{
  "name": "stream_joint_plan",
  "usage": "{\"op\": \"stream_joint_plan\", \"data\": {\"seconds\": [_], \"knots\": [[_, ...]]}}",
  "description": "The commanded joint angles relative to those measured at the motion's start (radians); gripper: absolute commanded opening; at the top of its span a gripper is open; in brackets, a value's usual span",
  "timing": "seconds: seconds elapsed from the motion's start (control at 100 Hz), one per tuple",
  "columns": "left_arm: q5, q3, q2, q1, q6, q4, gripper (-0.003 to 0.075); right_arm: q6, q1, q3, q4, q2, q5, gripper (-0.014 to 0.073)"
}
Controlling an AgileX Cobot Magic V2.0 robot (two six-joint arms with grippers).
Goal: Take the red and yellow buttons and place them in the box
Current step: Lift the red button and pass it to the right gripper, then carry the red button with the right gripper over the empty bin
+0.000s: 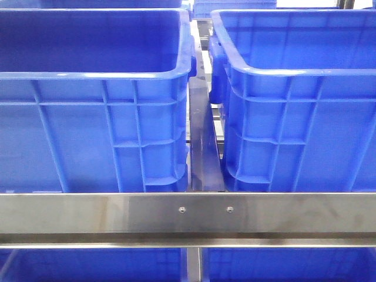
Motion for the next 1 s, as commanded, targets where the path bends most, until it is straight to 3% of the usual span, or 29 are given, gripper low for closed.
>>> {"op": "stream_joint_plan", "data": {"seconds": [0.0,0.29,0.39,0.58,0.74,0.85,0.99], "knots": [[-0.057,-0.036,-0.036,-0.008,-0.002,-0.012,-0.0019,-0.034,0.023,-0.051,0.082,0.019,0.042,0.0521],[-0.057,-0.036,-0.036,-0.008,-0.002,-0.012,-0.0019,-0.052,0.167,-0.133,0.083,0.117,0.000,0.0492],[-0.057,-0.036,-0.036,-0.008,-0.002,-0.014,-0.0019,-0.052,0.172,-0.135,0.084,0.135,-0.002,0.0400],[-0.057,-0.036,-0.036,-0.008,-0.002,-0.013,-0.0019,-0.052,0.172,-0.135,0.084,0.139,-0.004,0.0129],[-0.057,-0.036,-0.036,-0.008,-0.002,-0.013,-0.0007,-0.052,0.172,-0.135,0.084,0.139,-0.004,0.0103],[-0.057,-0.036,-0.036,-0.008,-0.002,-0.013,0.0106,-0.053,0.172,-0.135,0.084,0.139,-0.009,0.0103],[-0.057,-0.036,-0.036,-0.008,-0.002,-0.013,0.0357,-0.055,0.171,-0.135,0.084,0.139,-0.018,0.0103]]}}
